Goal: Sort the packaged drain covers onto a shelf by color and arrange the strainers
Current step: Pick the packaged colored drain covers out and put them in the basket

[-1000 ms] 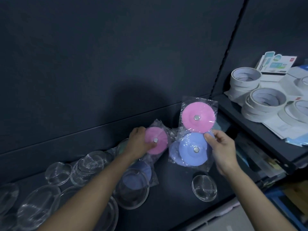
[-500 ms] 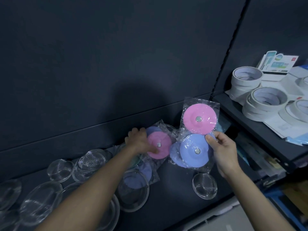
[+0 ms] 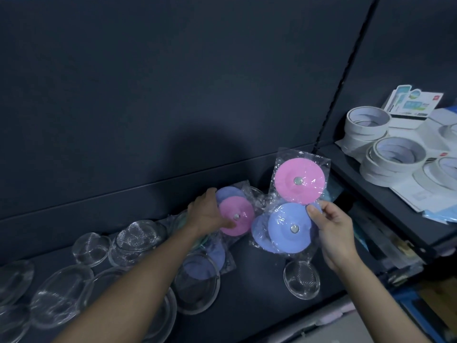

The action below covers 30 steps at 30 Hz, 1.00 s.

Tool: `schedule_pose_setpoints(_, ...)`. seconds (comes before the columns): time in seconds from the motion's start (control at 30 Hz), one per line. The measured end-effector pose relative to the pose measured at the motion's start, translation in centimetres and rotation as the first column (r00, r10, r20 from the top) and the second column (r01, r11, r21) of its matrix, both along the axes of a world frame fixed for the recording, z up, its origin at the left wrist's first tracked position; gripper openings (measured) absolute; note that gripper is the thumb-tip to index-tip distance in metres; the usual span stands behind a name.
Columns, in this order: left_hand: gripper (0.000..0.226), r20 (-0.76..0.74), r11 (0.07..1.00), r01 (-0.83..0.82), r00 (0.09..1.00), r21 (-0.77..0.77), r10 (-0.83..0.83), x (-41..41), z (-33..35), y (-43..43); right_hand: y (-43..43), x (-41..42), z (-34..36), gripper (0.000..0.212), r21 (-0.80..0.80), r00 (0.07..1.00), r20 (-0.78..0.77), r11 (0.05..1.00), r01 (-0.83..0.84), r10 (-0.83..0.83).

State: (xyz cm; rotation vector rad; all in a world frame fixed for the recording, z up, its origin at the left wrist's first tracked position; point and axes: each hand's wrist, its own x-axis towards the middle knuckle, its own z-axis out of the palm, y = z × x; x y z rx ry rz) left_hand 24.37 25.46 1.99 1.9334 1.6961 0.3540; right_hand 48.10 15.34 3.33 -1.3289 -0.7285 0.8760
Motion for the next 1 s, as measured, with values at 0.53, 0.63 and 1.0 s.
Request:
schedule_pose_setpoints(0.53,0.04,0.896,0.959,0.049,0.372,-0.28,0.242,-1.8,3.7,-4.2,0.7,-4.5,5.0,0.021,0.019,0.94,-0.207,0.962,-0.272,0.27)
schedule_pose_setpoints(0.63,0.018,0.884,0.878,0.18,0.253,-0.443,0.394,-3.4,4.6,-5.7,1.0,-7.4,4.7,0.021,-0.039,0.95,-0.144,0.958,-0.284,0.276)
schedule_pose_setpoints(1.0,0.047,0.913,0.948,0.012,0.273,-0.318,0.302,-10.0,3.4,-9.0,1.3,-17.4,2.5,0.017,-0.086,0.938,0.168,0.952,-0.294,0.305)
